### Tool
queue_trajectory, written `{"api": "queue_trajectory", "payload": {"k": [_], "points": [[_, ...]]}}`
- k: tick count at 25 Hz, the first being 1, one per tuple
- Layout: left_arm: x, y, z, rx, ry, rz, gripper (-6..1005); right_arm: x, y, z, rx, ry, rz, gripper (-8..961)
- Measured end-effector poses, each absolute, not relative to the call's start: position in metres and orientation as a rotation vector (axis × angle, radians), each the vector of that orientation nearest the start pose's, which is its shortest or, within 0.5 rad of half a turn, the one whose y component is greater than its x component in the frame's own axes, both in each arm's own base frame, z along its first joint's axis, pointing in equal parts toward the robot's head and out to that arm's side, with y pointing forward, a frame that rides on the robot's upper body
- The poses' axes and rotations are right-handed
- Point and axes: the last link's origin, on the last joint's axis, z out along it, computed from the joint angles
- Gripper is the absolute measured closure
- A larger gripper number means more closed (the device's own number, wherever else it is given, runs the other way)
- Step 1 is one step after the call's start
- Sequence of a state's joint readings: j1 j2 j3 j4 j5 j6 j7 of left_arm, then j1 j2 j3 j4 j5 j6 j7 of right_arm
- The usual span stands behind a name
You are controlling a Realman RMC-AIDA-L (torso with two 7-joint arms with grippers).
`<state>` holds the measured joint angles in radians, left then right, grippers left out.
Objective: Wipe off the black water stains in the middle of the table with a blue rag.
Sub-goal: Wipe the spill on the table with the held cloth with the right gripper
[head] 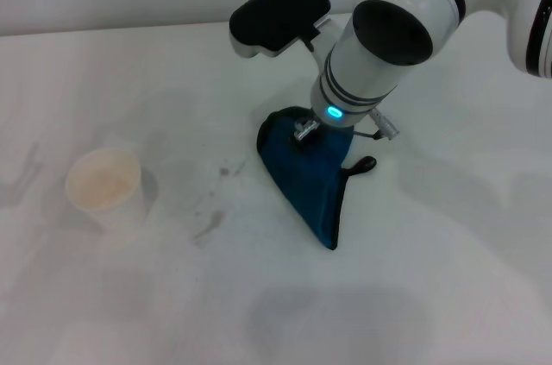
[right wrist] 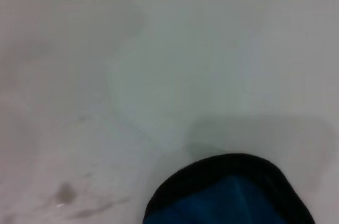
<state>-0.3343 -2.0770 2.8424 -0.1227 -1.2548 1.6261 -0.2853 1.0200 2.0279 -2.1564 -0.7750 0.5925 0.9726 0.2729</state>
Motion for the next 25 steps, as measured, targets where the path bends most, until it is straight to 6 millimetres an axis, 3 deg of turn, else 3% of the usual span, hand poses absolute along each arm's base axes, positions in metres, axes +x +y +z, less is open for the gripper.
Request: {"api": "queue_trajectory", "payload": {"k": [5,20,25], "points": [[-0.347,0.265,0.035,-1.619,-0.257,-0.803,104,0.157,0.394,-0.113,-2.228,0.967,-0.6,940],[-0.344,0.269,0.035,-1.624,-0.252,-0.812,104,0.087,0.347,-0.167,-2.671,0.844,-0.466,941],[-0.342,0.269,0.033,-1.623,-0.257,-0.822,106,0.082,0.33,-0.173,-2.77,0.821,-0.525,941]]}}
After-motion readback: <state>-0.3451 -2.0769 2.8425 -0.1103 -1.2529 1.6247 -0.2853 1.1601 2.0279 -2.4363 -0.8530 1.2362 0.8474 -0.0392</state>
